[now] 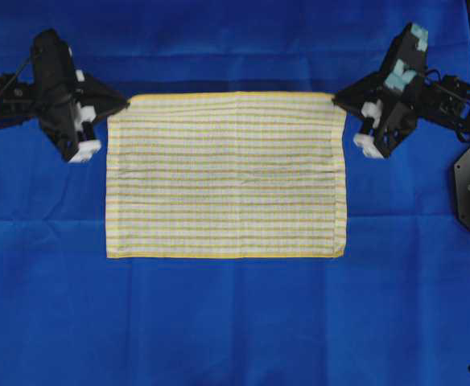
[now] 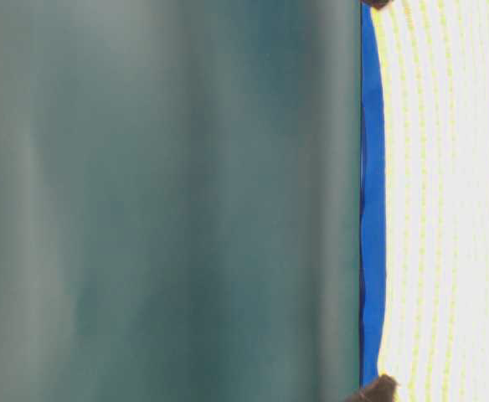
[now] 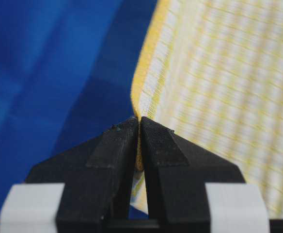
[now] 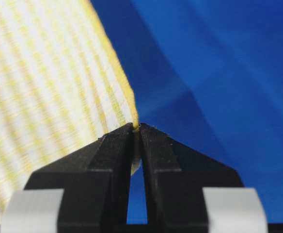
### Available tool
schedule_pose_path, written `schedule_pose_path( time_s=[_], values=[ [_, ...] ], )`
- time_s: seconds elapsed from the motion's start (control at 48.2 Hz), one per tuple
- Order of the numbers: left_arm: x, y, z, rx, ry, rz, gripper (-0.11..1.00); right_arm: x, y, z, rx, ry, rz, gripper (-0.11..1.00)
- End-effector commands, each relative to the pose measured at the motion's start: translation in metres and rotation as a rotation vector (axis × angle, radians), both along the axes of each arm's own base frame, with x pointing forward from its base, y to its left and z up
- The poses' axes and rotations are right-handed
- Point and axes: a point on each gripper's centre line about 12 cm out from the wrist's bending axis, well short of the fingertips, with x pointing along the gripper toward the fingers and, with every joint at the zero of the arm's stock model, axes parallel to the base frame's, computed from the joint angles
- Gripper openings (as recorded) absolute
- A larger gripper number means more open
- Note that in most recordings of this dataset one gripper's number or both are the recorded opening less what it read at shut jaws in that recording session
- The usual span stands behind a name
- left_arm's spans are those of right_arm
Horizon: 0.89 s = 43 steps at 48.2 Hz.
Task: Fold the yellow towel.
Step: 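Fold the top edge down toward the bottom edge with both grippers, then release the folded edge and lift both grippers away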
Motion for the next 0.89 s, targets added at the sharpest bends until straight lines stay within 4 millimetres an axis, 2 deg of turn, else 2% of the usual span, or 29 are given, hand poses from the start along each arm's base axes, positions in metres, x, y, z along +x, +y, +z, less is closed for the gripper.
schedule_pose_path(
  time_s=[0.0, 0.166, 0.311, 0.519, 0.685, 0.872],
  values=[
    [-0.001, -0.013, 0.009, 0.001, -0.037, -0.039, 0.02, 0.001, 0.012, 0.006, 0.013, -0.033, 0.025, 0.05],
    [-0.004, -0.044, 0.014, -0.04, -0.069, -0.123, 0.02, -0.004, 0.048, 0.011, 0.059, -0.075, 0.11, 0.05],
    [-0.006, -0.076, 0.011, -0.075, -0.06, -0.227, 0.02, -0.007, 0.076, 0.013, 0.103, -0.102, 0.19, 0.05],
    [-0.006, -0.112, 0.009, -0.145, -0.058, -0.325, 0.02, -0.007, 0.108, 0.013, 0.149, -0.103, 0.295, 0.05],
    [-0.007, -0.129, 0.009, -0.172, -0.055, -0.376, 0.02, -0.005, 0.128, 0.01, 0.182, -0.092, 0.346, 0.05],
    [-0.004, -0.137, 0.008, -0.173, -0.044, -0.405, 0.02, 0.001, 0.144, 0.004, 0.205, -0.061, 0.377, 0.05]
  ],
)
